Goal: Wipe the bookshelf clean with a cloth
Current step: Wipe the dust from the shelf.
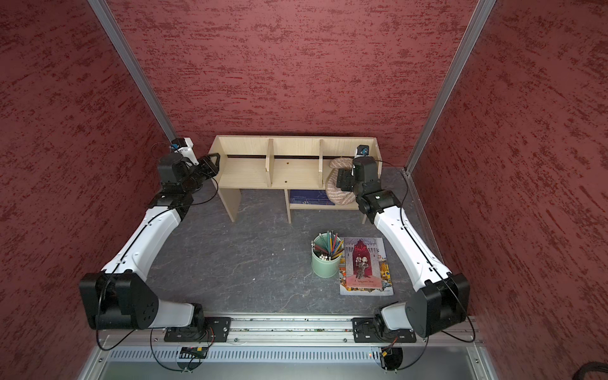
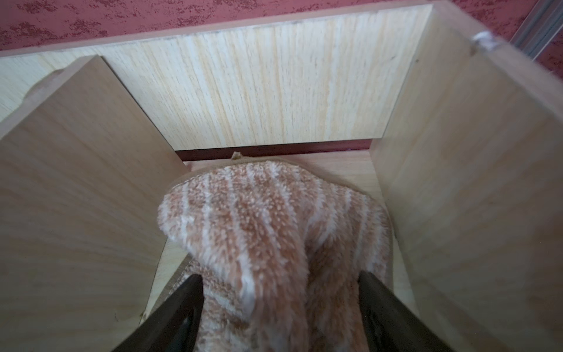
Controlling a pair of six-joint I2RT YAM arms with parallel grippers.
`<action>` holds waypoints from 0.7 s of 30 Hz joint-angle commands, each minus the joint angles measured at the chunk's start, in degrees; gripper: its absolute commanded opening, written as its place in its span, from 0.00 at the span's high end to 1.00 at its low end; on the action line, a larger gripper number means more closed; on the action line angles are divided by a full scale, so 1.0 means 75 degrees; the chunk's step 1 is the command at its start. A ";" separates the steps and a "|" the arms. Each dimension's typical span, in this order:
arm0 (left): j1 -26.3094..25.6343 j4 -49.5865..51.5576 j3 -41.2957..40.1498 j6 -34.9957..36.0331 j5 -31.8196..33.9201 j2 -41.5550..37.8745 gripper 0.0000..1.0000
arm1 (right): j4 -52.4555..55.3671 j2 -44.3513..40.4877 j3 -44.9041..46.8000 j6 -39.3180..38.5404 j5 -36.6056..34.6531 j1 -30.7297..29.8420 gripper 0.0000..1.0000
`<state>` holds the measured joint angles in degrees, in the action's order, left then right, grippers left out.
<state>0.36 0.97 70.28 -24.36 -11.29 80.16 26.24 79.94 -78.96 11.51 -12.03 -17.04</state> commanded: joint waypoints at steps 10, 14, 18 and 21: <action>-0.0110 0.0232 -0.0101 -0.0690 -0.0499 0.0105 1.00 | 0.3056 0.1293 -0.3084 0.1107 -0.0023 -0.0026 0.04; -0.0106 0.0210 -0.0097 -0.0701 -0.0522 0.0138 1.00 | 0.3844 0.2107 -0.4226 0.1366 0.0001 -0.0028 0.11; -0.0107 0.0210 -0.0092 -0.0690 -0.0521 0.0117 1.00 | 0.4466 0.2952 -0.5057 0.1561 0.0093 -0.0027 0.25; -0.0117 0.0210 -0.0101 -0.0690 -0.0518 0.0117 1.00 | 0.4598 0.3367 -0.5512 0.1583 -0.0061 -0.0027 0.50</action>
<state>0.32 0.97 70.28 -24.34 -11.25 80.16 56.12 103.20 -117.14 22.00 -11.88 -17.04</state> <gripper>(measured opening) 0.354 0.560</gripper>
